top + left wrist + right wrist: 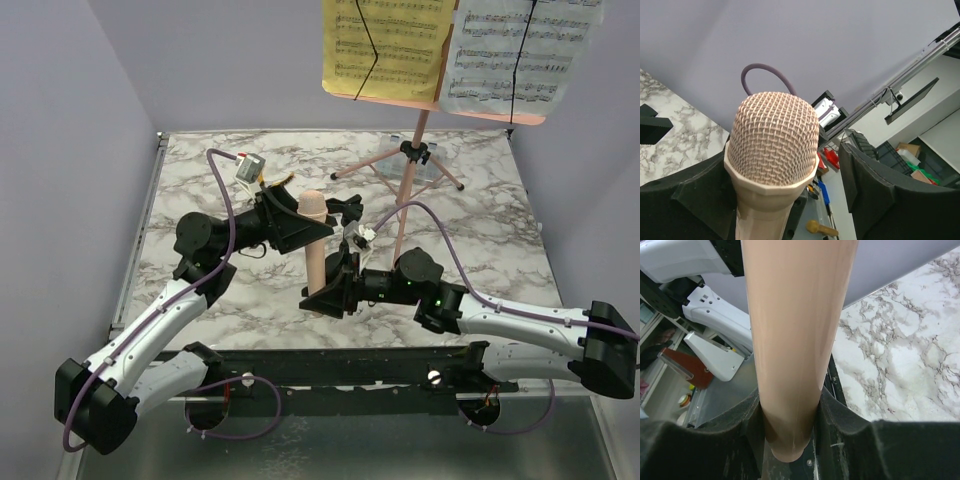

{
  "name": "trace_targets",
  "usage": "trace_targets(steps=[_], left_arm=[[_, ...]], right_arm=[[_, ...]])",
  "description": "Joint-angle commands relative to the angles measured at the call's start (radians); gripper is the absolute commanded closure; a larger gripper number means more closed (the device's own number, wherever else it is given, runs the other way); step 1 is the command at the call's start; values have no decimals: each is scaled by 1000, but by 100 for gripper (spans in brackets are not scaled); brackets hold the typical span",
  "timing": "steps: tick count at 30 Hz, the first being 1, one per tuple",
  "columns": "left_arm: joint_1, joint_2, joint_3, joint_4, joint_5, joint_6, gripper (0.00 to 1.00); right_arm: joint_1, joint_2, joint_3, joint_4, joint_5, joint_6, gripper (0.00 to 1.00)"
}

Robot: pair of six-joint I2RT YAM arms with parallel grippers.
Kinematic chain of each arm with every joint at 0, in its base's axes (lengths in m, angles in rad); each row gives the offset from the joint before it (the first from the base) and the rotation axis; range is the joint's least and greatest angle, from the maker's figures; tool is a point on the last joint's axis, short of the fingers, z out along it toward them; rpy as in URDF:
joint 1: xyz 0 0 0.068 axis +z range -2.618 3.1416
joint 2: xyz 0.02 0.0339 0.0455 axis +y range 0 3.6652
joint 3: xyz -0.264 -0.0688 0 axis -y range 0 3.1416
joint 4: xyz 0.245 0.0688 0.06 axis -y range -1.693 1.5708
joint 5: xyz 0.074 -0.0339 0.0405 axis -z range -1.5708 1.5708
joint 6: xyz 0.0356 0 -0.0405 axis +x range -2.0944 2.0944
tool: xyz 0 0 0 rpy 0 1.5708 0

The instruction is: Set up the instrument practice props

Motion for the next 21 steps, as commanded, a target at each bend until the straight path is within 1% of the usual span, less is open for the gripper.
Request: trace_targets(steps=[1,3,5,8,9,10,11,12,15,18,21], left_arm=[[-12,-16,-3,13,-55,27,25],[-12,-24,-10,12,-70,31,30],[-12,-27,-15,10,-79,36,41],[-12,-28,-13,-7,-85,51,71],[-12,-31,-7,-30,-86,69,80],[-12,-36,-3,-62,-91,88,86],[-12,-47,2,-93,-97,117,93],[-12,-57,6,-138,-106,151,99],[-11,-103,39,-328,-150,277,100],[-11,-156,86,-566,-223,425,100],[-11,-210,119,-756,-310,534,100]], right_arm=[[1,-10,5,-12,-16,-8,99],[1,-14,4,-21,-15,-5,99],[1,-17,8,-31,-14,-3,99],[1,-22,18,-50,2,5,99],[1,-26,18,-54,24,10,90],[1,-28,15,-62,46,18,77],[2,-30,16,-81,76,20,62],[0,-33,22,-117,108,14,52],[1,-52,36,-235,199,-9,38],[1,-89,24,-329,272,-33,22],[0,-149,-8,-404,345,-42,11]])
